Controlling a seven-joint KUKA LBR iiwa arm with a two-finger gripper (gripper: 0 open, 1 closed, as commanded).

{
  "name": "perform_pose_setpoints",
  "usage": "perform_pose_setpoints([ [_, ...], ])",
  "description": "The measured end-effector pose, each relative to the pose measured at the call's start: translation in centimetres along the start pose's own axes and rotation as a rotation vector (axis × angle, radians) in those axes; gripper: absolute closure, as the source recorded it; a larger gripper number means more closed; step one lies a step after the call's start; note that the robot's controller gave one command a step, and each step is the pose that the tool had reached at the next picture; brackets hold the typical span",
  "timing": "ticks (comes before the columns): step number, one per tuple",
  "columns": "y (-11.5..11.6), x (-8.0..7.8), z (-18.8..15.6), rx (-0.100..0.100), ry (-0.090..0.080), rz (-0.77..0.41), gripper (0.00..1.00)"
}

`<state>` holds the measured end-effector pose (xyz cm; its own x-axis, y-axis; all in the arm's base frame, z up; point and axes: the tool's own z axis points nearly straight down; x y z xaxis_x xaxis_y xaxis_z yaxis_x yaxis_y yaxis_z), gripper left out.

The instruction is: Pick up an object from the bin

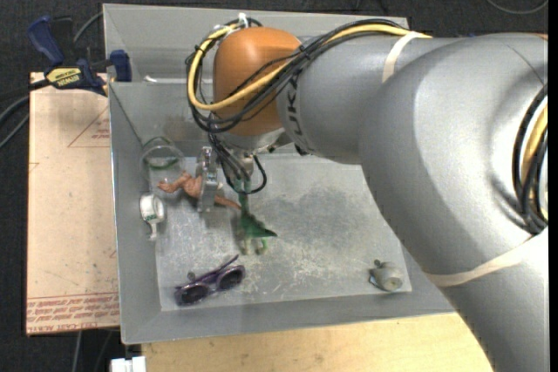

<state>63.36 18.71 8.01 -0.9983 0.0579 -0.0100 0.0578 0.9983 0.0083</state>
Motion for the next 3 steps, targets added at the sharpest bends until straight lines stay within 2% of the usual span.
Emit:
perform_pose_setpoints([
  [3, 0.1, -0.2, -3.0, -0.003, -0.006, 0.001, 1.00],
])
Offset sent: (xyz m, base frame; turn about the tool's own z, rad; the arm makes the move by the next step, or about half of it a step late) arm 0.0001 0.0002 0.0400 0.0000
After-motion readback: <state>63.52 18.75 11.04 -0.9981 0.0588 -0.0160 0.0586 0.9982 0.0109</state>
